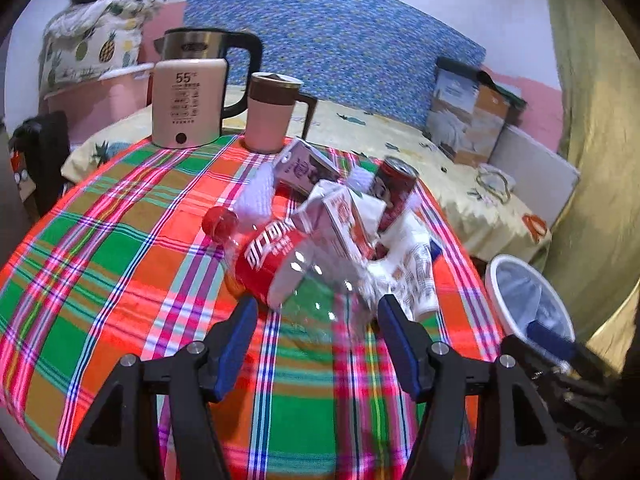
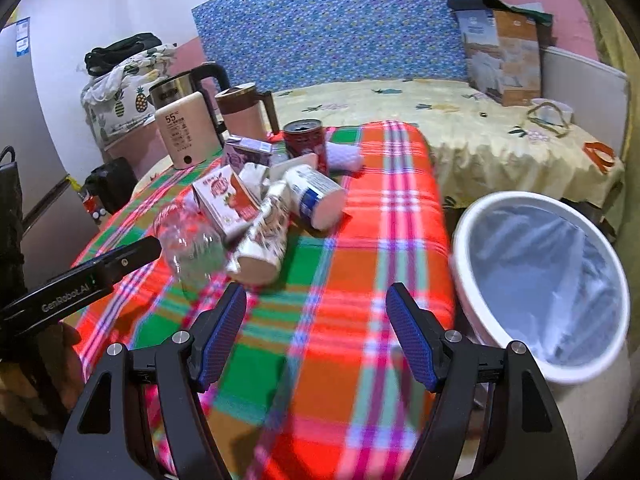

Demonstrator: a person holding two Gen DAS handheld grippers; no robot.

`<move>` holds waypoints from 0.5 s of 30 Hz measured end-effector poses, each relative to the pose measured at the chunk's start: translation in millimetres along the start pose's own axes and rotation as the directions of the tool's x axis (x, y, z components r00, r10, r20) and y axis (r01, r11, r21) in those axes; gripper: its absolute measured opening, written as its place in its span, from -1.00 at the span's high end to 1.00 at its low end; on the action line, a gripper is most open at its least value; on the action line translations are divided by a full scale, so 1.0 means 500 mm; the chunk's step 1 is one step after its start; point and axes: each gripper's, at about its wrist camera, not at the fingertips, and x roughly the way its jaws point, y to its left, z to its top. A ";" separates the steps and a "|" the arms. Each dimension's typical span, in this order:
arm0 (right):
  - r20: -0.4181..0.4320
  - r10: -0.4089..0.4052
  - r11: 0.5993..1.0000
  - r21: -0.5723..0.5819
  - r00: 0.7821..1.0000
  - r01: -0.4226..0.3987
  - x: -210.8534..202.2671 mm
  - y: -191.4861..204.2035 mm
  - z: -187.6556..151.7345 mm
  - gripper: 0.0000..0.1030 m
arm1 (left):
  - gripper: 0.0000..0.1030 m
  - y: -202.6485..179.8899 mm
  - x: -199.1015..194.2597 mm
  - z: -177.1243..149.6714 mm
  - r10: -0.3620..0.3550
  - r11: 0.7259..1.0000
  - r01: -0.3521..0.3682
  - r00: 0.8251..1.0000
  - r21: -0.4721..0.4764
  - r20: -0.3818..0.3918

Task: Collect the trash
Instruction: 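Grasp the patterned paper cup with the right tool while the left grasps the Coca-Cola bottle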

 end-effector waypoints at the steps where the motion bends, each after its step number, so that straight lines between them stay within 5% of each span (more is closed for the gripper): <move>1: -0.004 0.011 1.000 0.004 1.000 -0.011 0.011 0.004 0.007 -0.43 | -0.27 0.005 0.005 0.005 -0.001 1.000 0.001 1.000 -0.018 -0.002; 10: -0.057 0.079 0.996 0.032 0.995 -0.078 0.078 0.021 0.033 -0.34 | -0.30 0.037 0.063 0.043 -0.008 0.985 0.002 0.999 -0.170 -0.039; 13: -0.084 0.095 0.995 0.039 0.992 -0.092 0.094 0.019 0.033 -0.25 | -0.30 0.040 0.075 0.049 -0.008 0.982 -0.001 0.999 -0.187 -0.047; 15: -0.107 0.106 0.994 0.045 0.989 -0.101 0.107 0.018 0.032 -0.01 | -0.31 0.041 0.081 0.050 -0.009 0.981 -0.001 0.998 -0.195 -0.054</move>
